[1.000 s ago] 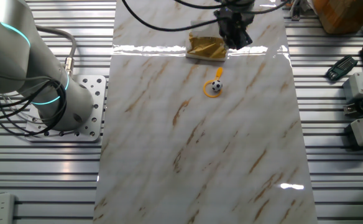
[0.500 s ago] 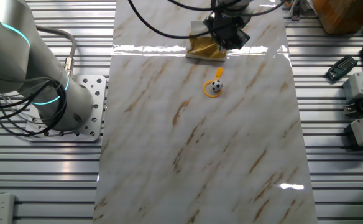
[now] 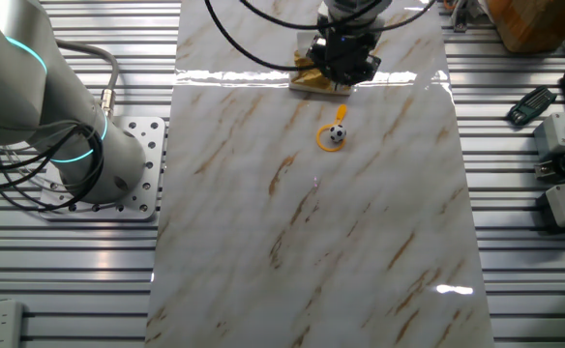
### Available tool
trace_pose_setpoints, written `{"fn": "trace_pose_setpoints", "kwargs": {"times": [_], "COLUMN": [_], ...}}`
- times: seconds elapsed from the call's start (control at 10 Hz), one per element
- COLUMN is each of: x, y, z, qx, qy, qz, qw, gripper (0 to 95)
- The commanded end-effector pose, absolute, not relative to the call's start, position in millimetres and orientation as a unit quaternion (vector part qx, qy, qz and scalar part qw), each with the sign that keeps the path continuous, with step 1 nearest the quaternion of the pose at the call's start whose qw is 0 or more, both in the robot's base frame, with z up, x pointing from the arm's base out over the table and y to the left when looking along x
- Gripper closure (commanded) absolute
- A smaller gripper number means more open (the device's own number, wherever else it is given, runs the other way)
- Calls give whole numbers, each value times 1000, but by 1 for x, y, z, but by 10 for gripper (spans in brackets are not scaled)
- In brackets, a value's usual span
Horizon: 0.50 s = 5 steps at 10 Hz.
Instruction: Remove the bubble ring from the ball
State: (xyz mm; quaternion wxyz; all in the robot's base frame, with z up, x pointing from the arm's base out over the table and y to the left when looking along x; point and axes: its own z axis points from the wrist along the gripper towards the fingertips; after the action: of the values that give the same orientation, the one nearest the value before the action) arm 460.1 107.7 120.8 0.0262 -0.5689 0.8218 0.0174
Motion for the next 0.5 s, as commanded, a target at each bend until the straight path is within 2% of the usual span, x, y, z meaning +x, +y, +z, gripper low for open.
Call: {"fn": "trace_pose_setpoints", "kwargs": {"times": [0.1,0.5], "x": [462,466], "y": [109,114], "z": [101,74], "qx": [-601,-610], "qy": [799,792], "qz": [9,5], "qw": [29,35], "gripper": [950,950]}}
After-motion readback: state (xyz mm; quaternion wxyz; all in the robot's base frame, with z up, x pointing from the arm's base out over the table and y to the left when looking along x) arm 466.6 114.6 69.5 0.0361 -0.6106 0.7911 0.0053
